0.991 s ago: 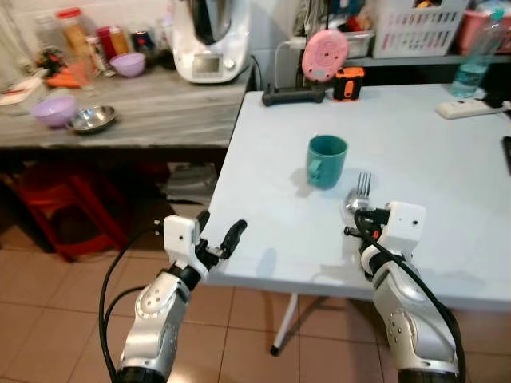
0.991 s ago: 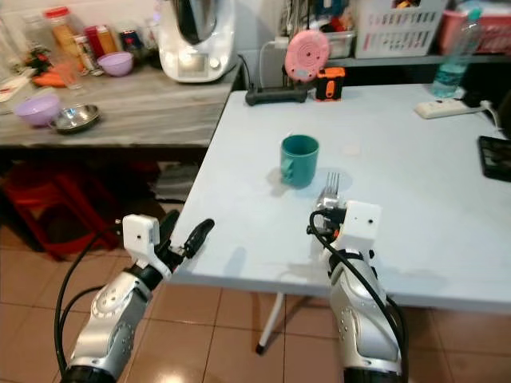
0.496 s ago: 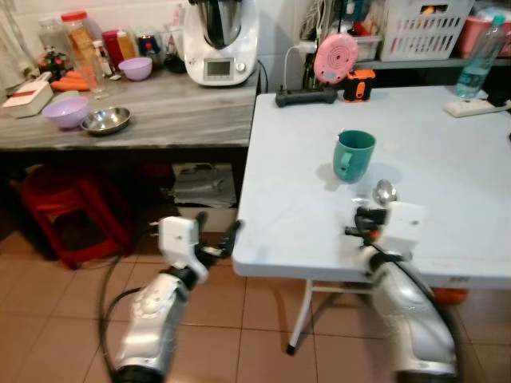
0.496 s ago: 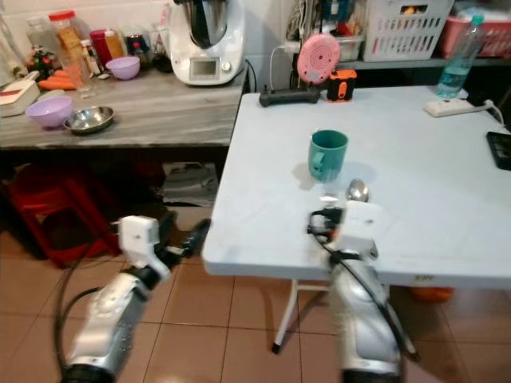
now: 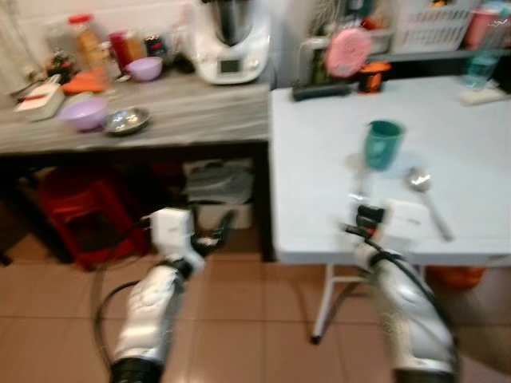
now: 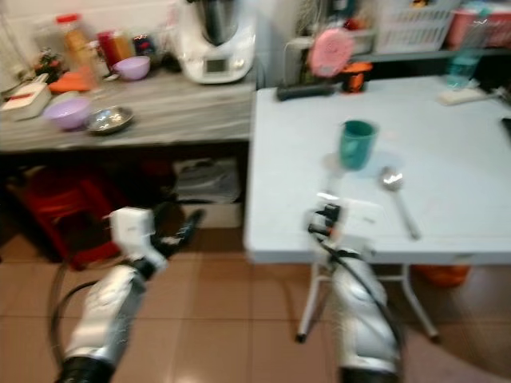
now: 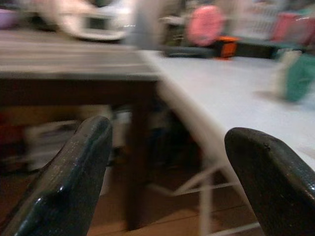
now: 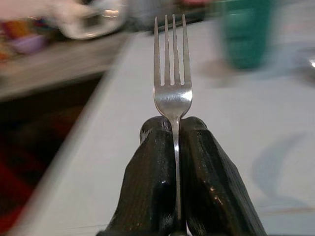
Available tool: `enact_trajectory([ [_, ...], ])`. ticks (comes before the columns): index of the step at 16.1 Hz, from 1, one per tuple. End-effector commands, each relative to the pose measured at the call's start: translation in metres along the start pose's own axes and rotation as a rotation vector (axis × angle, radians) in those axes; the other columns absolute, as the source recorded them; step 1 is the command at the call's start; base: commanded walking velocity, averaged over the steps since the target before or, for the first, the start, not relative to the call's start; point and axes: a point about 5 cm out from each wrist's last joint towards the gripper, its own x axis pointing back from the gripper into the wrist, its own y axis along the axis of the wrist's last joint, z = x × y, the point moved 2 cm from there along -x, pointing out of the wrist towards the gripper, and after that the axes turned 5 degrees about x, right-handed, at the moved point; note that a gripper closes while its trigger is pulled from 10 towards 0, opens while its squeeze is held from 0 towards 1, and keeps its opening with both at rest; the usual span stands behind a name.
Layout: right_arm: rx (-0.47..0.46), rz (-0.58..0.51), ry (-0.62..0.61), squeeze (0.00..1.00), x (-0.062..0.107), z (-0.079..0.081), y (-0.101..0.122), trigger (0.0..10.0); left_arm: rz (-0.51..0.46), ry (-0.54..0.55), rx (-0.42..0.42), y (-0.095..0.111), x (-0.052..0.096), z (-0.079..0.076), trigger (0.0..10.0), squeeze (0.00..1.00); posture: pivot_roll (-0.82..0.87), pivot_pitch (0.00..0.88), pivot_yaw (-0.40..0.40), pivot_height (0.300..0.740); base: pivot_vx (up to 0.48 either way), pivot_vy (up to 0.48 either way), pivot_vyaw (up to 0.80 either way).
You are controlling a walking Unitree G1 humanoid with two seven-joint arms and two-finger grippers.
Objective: Setting the table
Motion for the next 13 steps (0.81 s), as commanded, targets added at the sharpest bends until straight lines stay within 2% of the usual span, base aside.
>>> enact_trajectory([
  [1,0.005,-0.009,-0.013,0.00,-0.0012,-0.0049,0.0015,10.0,-0.011,-0.001,0.000,0.0021,-0.0030,-0.0015,10.0,0.00,-0.07,0.000,0.111,0.740,0.000,0.420,0.00],
  [8,0.010,-0.010,-0.018,0.00,-0.0021,-0.0049,-0.0006,10.0,-0.015,-0.003,-0.004,0.0038,-0.0071,-0.0013,10.0,0.00,-0.07,0.000,0.119,0.740,0.000,0.432,0.00],
  [13,0.010,-0.012,-0.009,0.00,-0.0034,-0.0015,-0.0019,10.0,-0.012,0.007,-0.012,-0.0005,-0.0042,-0.0025,10.0,0.00,-0.06,0.000,0.122,0.740,0.000,0.436,0.00],
])
